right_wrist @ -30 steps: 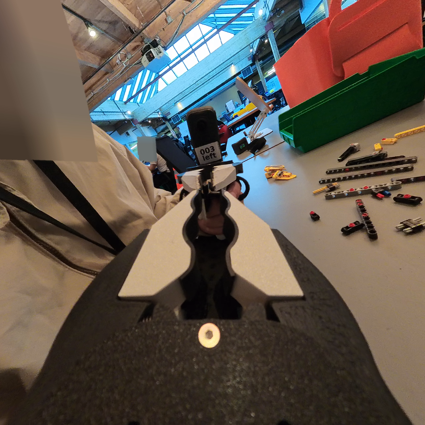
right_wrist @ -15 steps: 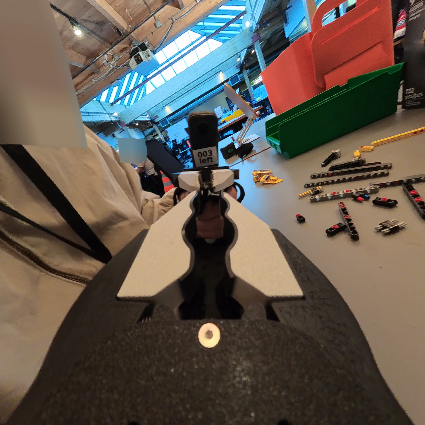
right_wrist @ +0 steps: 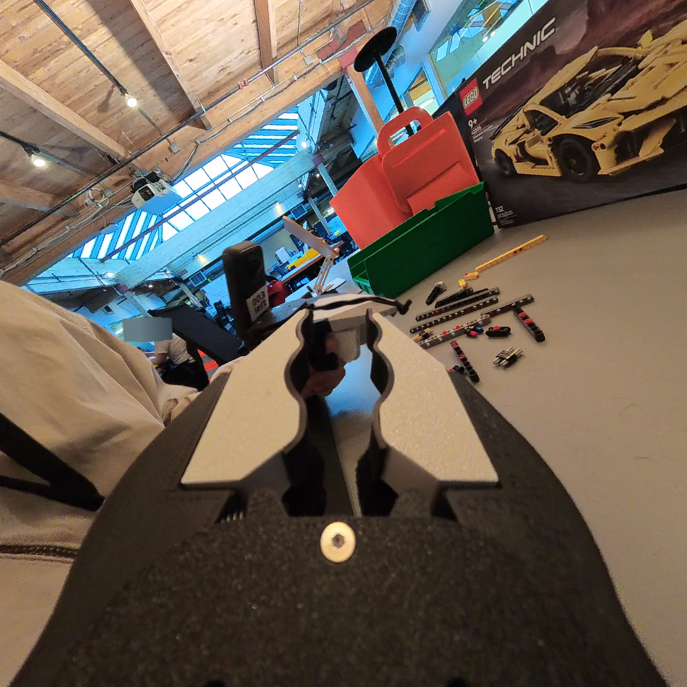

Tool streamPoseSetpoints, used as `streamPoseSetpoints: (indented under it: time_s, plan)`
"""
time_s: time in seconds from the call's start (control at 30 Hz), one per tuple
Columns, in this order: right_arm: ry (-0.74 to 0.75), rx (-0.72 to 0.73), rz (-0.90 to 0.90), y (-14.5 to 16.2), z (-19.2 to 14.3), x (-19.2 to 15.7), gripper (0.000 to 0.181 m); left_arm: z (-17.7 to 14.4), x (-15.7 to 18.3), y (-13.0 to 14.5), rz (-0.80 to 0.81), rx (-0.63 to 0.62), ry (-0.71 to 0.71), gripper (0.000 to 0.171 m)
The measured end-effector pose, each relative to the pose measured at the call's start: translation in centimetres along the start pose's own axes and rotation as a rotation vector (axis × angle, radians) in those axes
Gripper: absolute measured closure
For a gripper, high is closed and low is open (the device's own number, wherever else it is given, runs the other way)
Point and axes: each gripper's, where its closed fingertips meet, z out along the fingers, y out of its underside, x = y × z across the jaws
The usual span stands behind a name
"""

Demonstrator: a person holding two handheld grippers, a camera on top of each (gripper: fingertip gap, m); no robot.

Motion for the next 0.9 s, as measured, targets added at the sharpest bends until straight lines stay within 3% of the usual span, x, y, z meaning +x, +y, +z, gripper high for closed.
streamPoseSetpoints:
  time_s: [0.27,0.43,0.63,0.77,0.9]
  plan:
    - [-0.026,-0.009,0.038,0.3,0.2,-0.2,0.154,-0.5,-2.1,0.8,0.015,-0.033,-0.081,0.165]
    - [-0.024,-0.007,0.071,0.3,0.1,0.1,0.155,-1.6,-8.4,4.6,0.045,-0.255,-0.283,0.164]
    - [-0.017,0.002,0.095,0.2,0.1,0.4,0.154,-1.8,-8.6,6.2,0.095,-0.347,-0.286,0.164]
    - [0.122,0.013,0.041,-0.3,-0.5,2.3,0.153,-2.6,-8.7,6.9,0.106,-0.445,-0.284,0.164]
    - [0.442,-0.015,-0.194,-1.6,-3.5,6.1,0.153,-4.4,-8.9,8.7,0.011,-0.581,-0.206,0.164]
